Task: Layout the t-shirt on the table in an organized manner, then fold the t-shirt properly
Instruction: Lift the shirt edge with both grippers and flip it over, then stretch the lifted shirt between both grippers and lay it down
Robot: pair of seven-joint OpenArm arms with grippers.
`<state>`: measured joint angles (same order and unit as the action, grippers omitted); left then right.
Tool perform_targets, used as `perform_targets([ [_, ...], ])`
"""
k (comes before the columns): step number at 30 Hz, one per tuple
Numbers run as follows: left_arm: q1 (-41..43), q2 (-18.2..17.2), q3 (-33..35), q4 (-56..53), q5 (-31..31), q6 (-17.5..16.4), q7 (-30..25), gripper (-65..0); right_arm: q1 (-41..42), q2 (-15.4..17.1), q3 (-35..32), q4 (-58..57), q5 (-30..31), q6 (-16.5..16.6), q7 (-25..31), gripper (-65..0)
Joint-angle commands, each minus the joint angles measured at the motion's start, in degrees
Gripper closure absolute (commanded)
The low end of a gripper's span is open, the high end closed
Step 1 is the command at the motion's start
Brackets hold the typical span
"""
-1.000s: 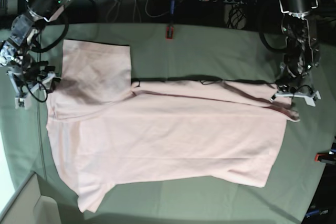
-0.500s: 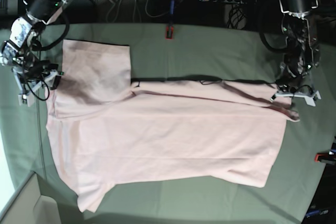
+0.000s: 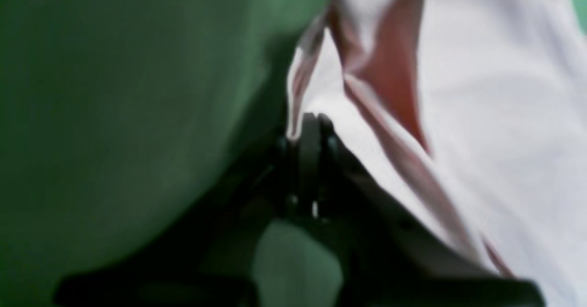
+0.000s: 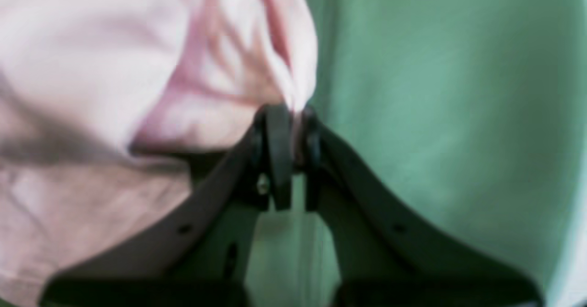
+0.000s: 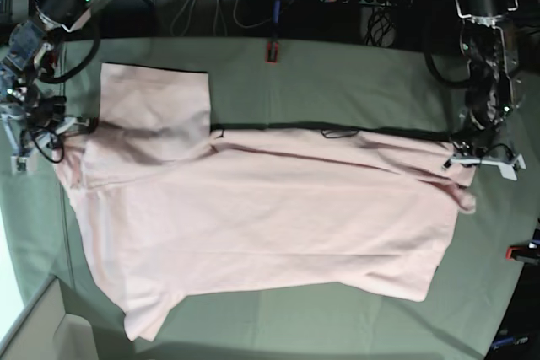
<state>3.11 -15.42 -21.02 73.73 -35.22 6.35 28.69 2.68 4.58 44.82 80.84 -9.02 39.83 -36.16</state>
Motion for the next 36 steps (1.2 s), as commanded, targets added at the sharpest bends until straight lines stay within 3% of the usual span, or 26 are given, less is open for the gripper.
perform_targets([
  [1, 0.45, -1.59, -0.48, 2.44, 0.19, 0.38, -1.39, 0.0, 0.09, 0.83, 0.06, 2.46, 0.44, 0.17, 1.13, 0.0],
  [8, 6.42, -1.85, -0.92, 11.14, 0.19, 0.46, -1.30, 0.0, -1.93, 1.18, 0.50, 4.13, 0.44, 0.17, 1.13, 0.0],
  [16, 13.11, -1.42, -7.78, 19.85, 0.19, 0.11, -1.30, 0.0, -6.33, 1.62, 0.15, 11.07, 0.53, 0.17, 1.13, 0.0],
  [27, 16.62, -1.85, -10.15, 22.84, 0.19, 0.02, -1.30, 0.0, -2.55, 1.71, -1.52, 12.83, 0.27, 0.17, 0.95, 0.0],
  [32, 13.11, -1.50, -10.33, 22.49, 0.63, 0.02, 4.68, 0.0, 2.03, 3.64, -7.50, 12.30, 0.18, 0.17, -8.54, 0.0],
  [36, 13.11, -1.42, -10.33, 22.66, 0.63, -0.06, 6.26, 0.0, 1.67, 3.82, -7.76, 12.04, 0.18, 0.17, -11.00, 0.0],
])
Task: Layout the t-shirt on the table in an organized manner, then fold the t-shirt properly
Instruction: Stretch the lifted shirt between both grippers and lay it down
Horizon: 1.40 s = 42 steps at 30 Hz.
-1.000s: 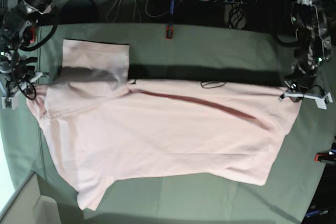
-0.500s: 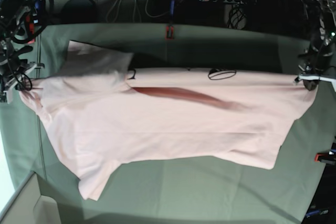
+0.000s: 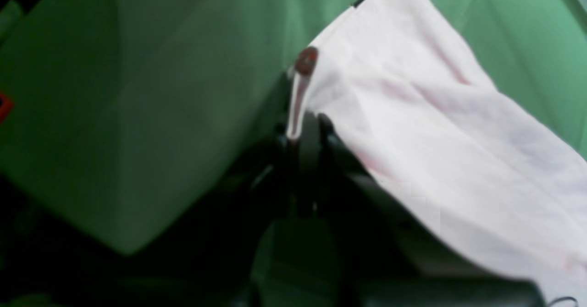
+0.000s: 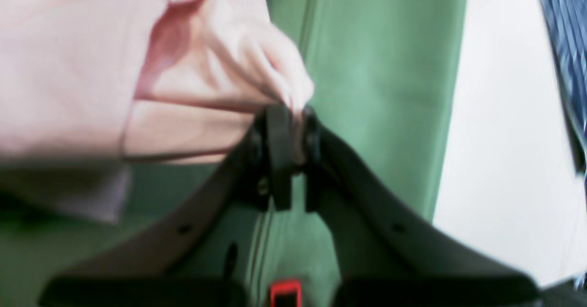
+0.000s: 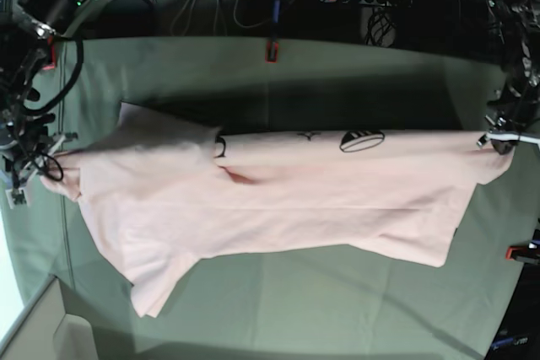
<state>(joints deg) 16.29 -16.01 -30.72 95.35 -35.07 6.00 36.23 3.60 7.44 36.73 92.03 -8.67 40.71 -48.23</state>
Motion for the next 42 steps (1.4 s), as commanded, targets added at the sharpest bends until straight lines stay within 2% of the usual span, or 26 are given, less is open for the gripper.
perform_targets([
  [1, -0.07, -0.82, -0.62, 1.04, 0.48, 0.29, -1.28, 0.0, -0.21, 0.95, 0.32, 0.76, -0.17, -0.71, 1.15, 0.0],
  [8, 0.80, -1.09, -0.62, 0.69, 0.48, 0.29, -1.02, 0.0, -6.63, 0.95, 0.50, 1.03, -0.17, -0.71, 3.61, 0.0],
  [12, 2.47, -1.26, -0.71, 1.13, 0.48, 0.29, -1.28, 0.0, -10.06, 0.69, 4.19, 1.11, -0.08, -0.71, 5.81, 0.0],
  [20, 3.97, -0.82, -8.44, 0.69, 0.48, 0.20, -0.67, 0.0, -14.45, 0.69, 10.35, 3.22, 0.18, -0.71, 7.92, 0.0],
  [25, 3.88, -0.91, -9.59, 1.22, 0.12, 0.20, -0.67, 0.0, -17.09, 0.60, 10.61, 11.58, 10.12, -0.71, 7.57, 0.0],
  [27, 3.62, -0.82, -9.32, 1.22, 0.04, 0.20, -0.67, 0.0, -16.47, 0.25, 10.52, 13.77, 12.58, -0.71, 7.39, 0.0],
  [29, 3.44, -0.74, -9.15, 1.22, 0.04, 0.20, -0.67, 0.0, -14.19, -1.68, 9.91, 14.56, 12.58, -0.71, 7.39, 0.0],
  [35, 1.68, 0.14, -9.06, 0.61, 0.39, 0.20, -0.67, 0.0, -7.51, -5.73, 7.01, 8.59, 5.81, -0.71, 7.57, 0.0],
  [39, 1.51, 0.93, -9.06, 0.61, 0.48, 0.20, -0.67, 0.0, -4.52, -5.82, 7.01, -1.26, 3.17, -0.71, 8.01, 0.0],
  [42, 1.33, 0.93, -9.06, -0.80, 0.39, 0.20, -0.84, 0.0, -2.50, -3.97, 7.18, -8.12, 3.17, -0.71, 8.10, 0.0],
])
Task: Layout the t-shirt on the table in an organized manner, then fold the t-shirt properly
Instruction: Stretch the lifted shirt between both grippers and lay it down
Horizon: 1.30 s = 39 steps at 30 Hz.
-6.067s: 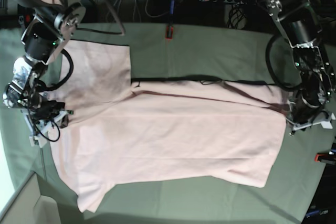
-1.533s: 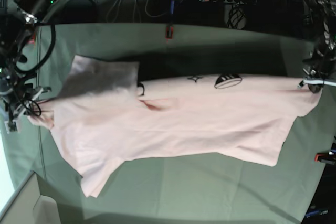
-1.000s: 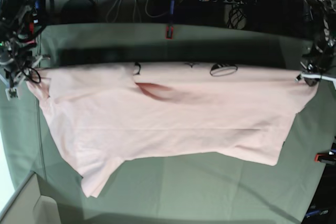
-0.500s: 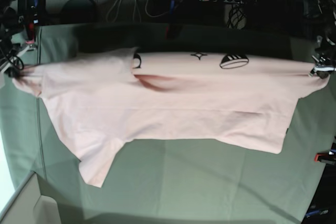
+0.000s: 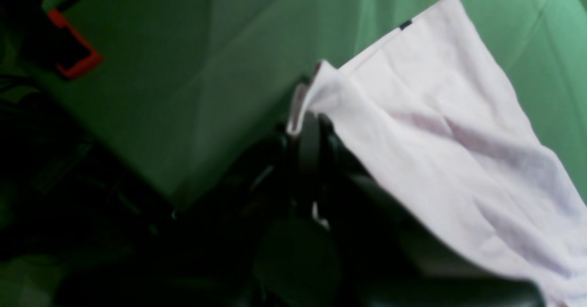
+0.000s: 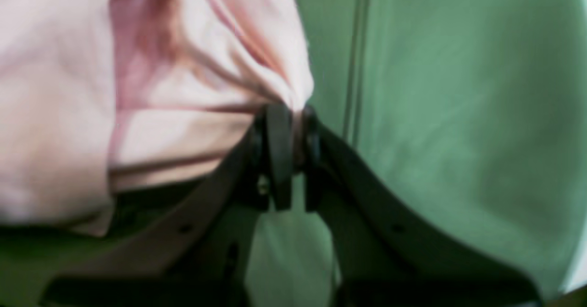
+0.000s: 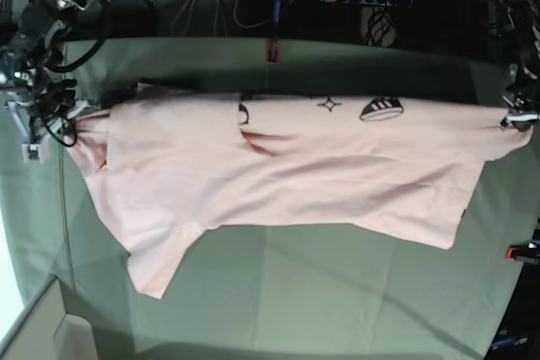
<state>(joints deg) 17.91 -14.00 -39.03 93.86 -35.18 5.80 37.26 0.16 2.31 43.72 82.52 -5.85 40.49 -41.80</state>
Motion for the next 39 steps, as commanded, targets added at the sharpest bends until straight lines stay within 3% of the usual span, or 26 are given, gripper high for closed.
perform_targets([
  [1, -0.64, -1.08, -0.67, 0.07, 0.59, 0.39, -1.96, 0.0, 1.20, 1.69, 0.28, -0.28, 0.44, -0.49, 1.67, 0.0],
  [11, -1.87, -1.08, -0.75, -3.71, 0.32, 0.39, -2.22, 0.0, 1.46, 3.28, 0.28, -3.53, 0.35, -0.49, 6.07, 0.0],
  [24, 2.62, -1.08, -0.75, -0.11, 0.15, 0.39, -1.78, 0.0, -16.91, -0.68, 1.68, 16.16, 0.97, -0.49, 6.07, 0.0],
  [39, 0.59, -0.99, -0.75, -8.28, 0.15, 0.39, -2.31, 0.0, -16.47, 0.81, 1.51, 7.37, 0.97, -0.49, 6.50, 0.0],
])
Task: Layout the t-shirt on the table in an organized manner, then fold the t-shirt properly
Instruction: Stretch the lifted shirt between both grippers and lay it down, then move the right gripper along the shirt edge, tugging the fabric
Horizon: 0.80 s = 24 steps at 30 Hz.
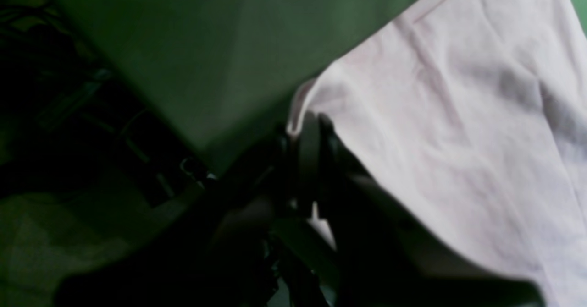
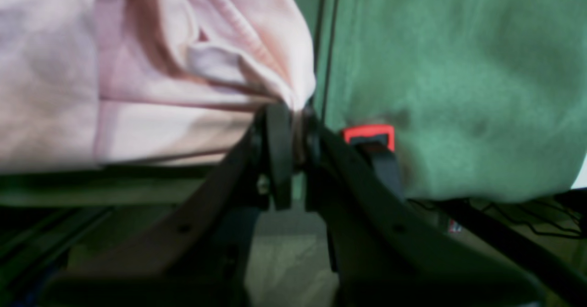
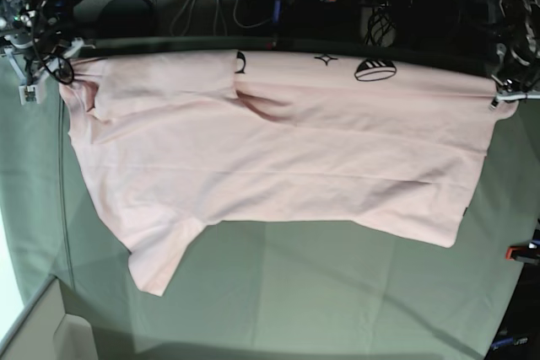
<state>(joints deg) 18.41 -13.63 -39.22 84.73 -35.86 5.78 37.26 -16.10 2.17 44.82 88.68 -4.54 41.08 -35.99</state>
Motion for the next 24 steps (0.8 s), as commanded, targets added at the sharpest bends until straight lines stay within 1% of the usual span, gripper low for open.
perform_targets([
  [1, 0.09, -1.10, -0.56, 0.94, 0.82, 0.42, -2.31, 0.0, -0.21, 0.86, 0.59, 2.00, -0.26, -1.08, 0.69, 0.0],
  [4, 0.09, -0.13, -0.91, 1.38, 0.82, 0.42, -2.31, 0.0, -0.21, 0.59, 0.76, 5.60, -0.17, -1.08, 0.60, 0.0],
  [6, 0.09, -0.04, -0.91, 2.70, 0.82, 0.42, -2.31, 0.0, -0.21, -0.02, 0.85, 8.59, 1.41, -1.08, 0.60, 0.0],
  [9, -0.70, 0.05, -0.73, 4.81, 0.82, 0.42, -2.31, 0.0, 0.14, -0.02, 0.15, 13.34, 3.61, -1.08, 0.34, 0.0],
  [12, -2.55, 0.05, -0.65, 5.78, 0.82, 0.42, -2.22, 0.0, 4.01, -0.11, -2.05, 14.66, 3.44, -1.08, 0.25, 0.0],
  [16, -5.45, 0.05, -0.65, 5.43, 1.17, 0.42, -2.05, 0.0, 9.72, -0.02, -4.69, 10.00, 3.35, -1.08, 0.16, 0.0],
  [19, -7.29, 0.05, -0.56, 5.07, 1.26, 0.42, -2.13, 0.0, 14.03, 0.42, -6.36, 4.28, 3.35, -1.08, 0.16, 0.0],
  [22, -8.00, 0.05, -0.56, 5.16, 1.26, 0.42, -1.78, 0.0, 16.84, 2.18, -7.59, -1.43, 3.35, -1.08, 0.16, 0.0],
  [24, -8.44, 0.05, -0.56, 5.16, 1.26, 0.42, -1.78, 0.0, 18.16, 2.53, -7.85, -5.39, 3.35, -1.08, 0.51, 0.0],
])
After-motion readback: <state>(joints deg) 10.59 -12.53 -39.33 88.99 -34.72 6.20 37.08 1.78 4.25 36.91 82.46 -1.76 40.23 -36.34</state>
